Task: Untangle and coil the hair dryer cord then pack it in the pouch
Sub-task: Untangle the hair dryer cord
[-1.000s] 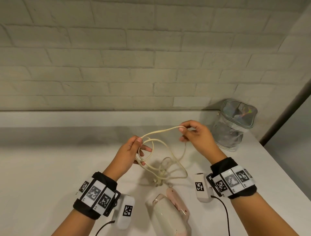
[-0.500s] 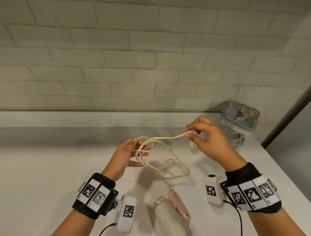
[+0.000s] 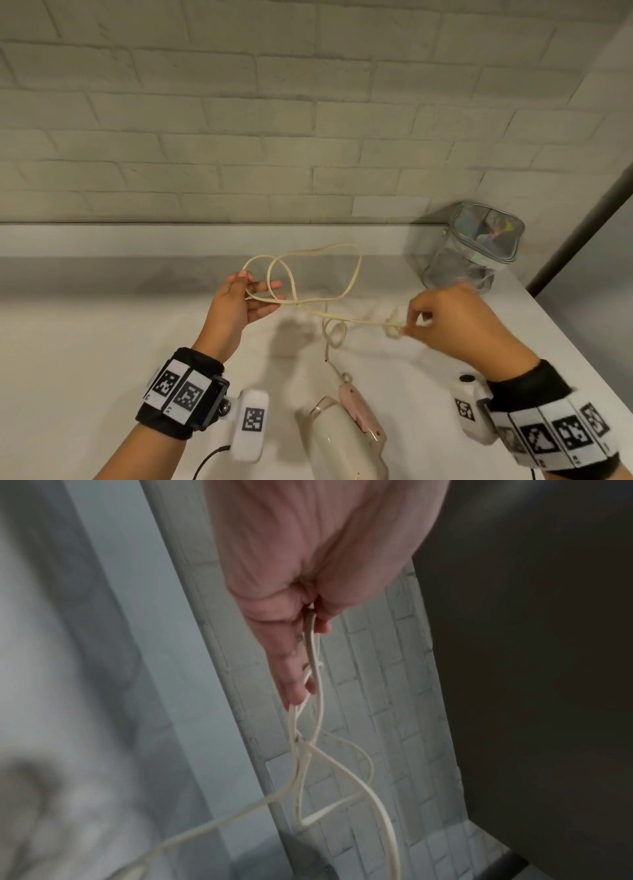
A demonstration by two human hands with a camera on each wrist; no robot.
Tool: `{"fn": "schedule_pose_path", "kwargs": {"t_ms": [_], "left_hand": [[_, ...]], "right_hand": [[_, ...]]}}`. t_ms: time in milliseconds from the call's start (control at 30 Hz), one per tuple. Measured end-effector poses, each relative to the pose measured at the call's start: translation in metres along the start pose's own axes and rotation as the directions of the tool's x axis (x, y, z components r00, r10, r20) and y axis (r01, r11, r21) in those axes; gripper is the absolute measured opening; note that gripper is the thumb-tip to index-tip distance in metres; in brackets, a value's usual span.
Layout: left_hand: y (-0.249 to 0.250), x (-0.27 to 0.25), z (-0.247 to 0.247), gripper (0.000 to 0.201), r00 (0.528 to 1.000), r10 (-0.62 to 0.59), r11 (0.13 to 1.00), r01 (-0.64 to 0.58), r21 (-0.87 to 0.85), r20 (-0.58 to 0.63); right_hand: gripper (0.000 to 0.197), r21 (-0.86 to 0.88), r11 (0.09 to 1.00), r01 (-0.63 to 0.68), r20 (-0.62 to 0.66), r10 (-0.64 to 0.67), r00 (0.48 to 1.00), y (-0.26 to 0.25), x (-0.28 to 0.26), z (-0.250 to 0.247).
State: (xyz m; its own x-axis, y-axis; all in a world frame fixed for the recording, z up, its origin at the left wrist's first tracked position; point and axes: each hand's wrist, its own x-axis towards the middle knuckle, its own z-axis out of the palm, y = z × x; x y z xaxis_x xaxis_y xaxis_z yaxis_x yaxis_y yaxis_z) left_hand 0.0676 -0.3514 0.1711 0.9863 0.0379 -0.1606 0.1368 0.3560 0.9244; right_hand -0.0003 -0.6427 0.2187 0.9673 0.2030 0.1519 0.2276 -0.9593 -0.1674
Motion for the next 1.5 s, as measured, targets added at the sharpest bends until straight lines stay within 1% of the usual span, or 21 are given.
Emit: {"fn": "schedule_pose_path", "kwargs": {"t_ms": [100, 200, 267, 367, 433, 533, 600, 667, 767, 833, 900, 967, 1067, 1133, 1200, 1233, 1267, 1333, 1367, 1433, 1500], "left_hand": [[-0.001, -0.004, 0.013, 0.028, 1.000, -0.007, 0.997, 0.009, -0.071, 0.024], [-0.007, -0.011, 0.025, 0.029, 0.998, -0.013, 0.994, 0.020, -0.111, 0.062], [-0.012, -0.015, 0.028, 0.028, 0.994, 0.004, 0.994, 0.009, -0.112, 0.111], [-0.019, -0.022, 0.027, 0.029, 0.972, 0.074, 0.997, -0.068, -0.034, 0.222], [-0.023, -0.026, 0.026, 0.029, 0.934, 0.154, 0.977, -0.192, 0.090, 0.322], [-0.029, -0.031, 0.022, 0.030, 0.857, 0.239, 0.861, -0.405, 0.308, 0.457], [-0.030, -0.033, 0.017, 0.030, 0.823, 0.252, 0.728, -0.508, 0.460, 0.510], [-0.027, -0.037, 0.014, 0.026, 0.769, 0.265, 0.588, -0.607, 0.534, 0.582], [-0.028, -0.044, 0.014, 0.022, 0.676, 0.231, 0.426, -0.717, 0.552, 0.700], [-0.029, -0.046, 0.013, 0.020, 0.667, 0.197, 0.384, -0.727, 0.569, 0.719], [-0.028, -0.044, 0.010, 0.021, 0.685, 0.185, 0.391, -0.709, 0.587, 0.704], [-0.024, -0.039, 0.002, 0.026, 0.706, 0.214, 0.393, -0.695, 0.602, 0.675], [-0.016, -0.023, -0.021, 0.035, 0.748, 0.260, 0.357, -0.662, 0.660, 0.610], [-0.010, -0.011, -0.040, 0.036, 0.800, 0.293, 0.376, -0.601, 0.706, 0.525], [0.000, -0.001, -0.059, 0.031, 0.878, 0.352, 0.493, -0.469, 0.733, 0.325], [0.006, 0.003, -0.068, 0.029, 0.914, 0.360, 0.606, -0.383, 0.697, 0.188], [0.011, 0.006, -0.080, 0.028, 0.937, 0.345, 0.727, -0.297, 0.619, 0.045], [0.020, 0.014, -0.106, 0.023, 0.936, 0.269, 0.909, -0.168, 0.382, -0.228], [0.023, 0.017, -0.118, 0.019, 0.917, 0.220, 0.950, -0.123, 0.288, -0.333], [0.022, 0.023, -0.136, 0.019, 0.885, 0.154, 0.969, -0.048, 0.243, -0.439], [0.016, 0.024, -0.143, 0.023, 0.887, 0.130, 0.955, 0.007, 0.295, -0.442]], "right_hand": [[0.013, 0.013, 1.000, 0.006, 0.187, -0.008, 0.982, -0.027, -0.009, 0.029], [0.016, 0.182, 0.983, 0.010, 0.283, -0.062, 0.957, -0.049, -0.012, 0.060], [0.013, 0.356, 0.931, -0.084, 0.338, -0.045, 0.940, -0.059, -0.009, 0.072], [0.018, 0.587, 0.767, -0.257, 0.351, 0.045, 0.935, -0.070, 0.001, 0.082], [0.025, 0.723, 0.596, -0.349, 0.342, 0.131, 0.931, -0.074, 0.009, 0.083], [0.015, 0.856, 0.334, -0.394, 0.344, 0.202, 0.917, -0.075, 0.020, 0.078], [0.007, 0.903, 0.170, -0.395, 0.371, 0.155, 0.915, -0.072, 0.021, 0.076], [0.011, 0.923, 0.020, -0.385, 0.380, 0.116, 0.918, -0.066, 0.022, 0.077], [0.036, 0.937, -0.125, -0.325, 0.339, 0.121, 0.933, -0.061, 0.025, 0.081], [0.035, 0.945, -0.206, -0.252, 0.287, 0.163, 0.944, -0.057, 0.027, 0.081], [0.027, 0.955, -0.251, -0.157, 0.213, 0.217, 0.952, -0.047, 0.030, 0.078], [0.027, 0.978, -0.181, -0.105, 0.152, 0.267, 0.952, -0.034, 0.031, 0.070], [0.038, 0.978, 0.147, -0.145, 0.107, 0.240, 0.965, -0.005, 0.028, 0.053], [0.033, 0.903, 0.385, -0.193, 0.105, 0.238, 0.966, 0.018, 0.024, 0.041], [0.018, 0.730, 0.631, -0.263, 0.074, 0.309, 0.948, 0.045, 0.022, 0.032], [0.012, 0.619, 0.721, -0.311, 0.040, 0.367, 0.929, 0.059, 0.020, 0.029], [0.009, 0.525, 0.766, -0.370, -0.005, 0.438, 0.899, 0.076, 0.017, 0.028], [0.007, 0.441, 0.745, -0.501, -0.081, 0.589, 0.804, 0.109, 0.011, 0.030], [0.009, 0.445, 0.697, -0.562, -0.093, 0.660, 0.746, 0.124, 0.008, 0.032], [0.010, 0.454, 0.596, -0.663, -0.060, 0.762, 0.644, 0.146, 0.005, 0.043], [0.005, 0.483, 0.510, -0.711, 0.014, 0.808, 0.589, 0.155, 0.003, 0.054]]}}
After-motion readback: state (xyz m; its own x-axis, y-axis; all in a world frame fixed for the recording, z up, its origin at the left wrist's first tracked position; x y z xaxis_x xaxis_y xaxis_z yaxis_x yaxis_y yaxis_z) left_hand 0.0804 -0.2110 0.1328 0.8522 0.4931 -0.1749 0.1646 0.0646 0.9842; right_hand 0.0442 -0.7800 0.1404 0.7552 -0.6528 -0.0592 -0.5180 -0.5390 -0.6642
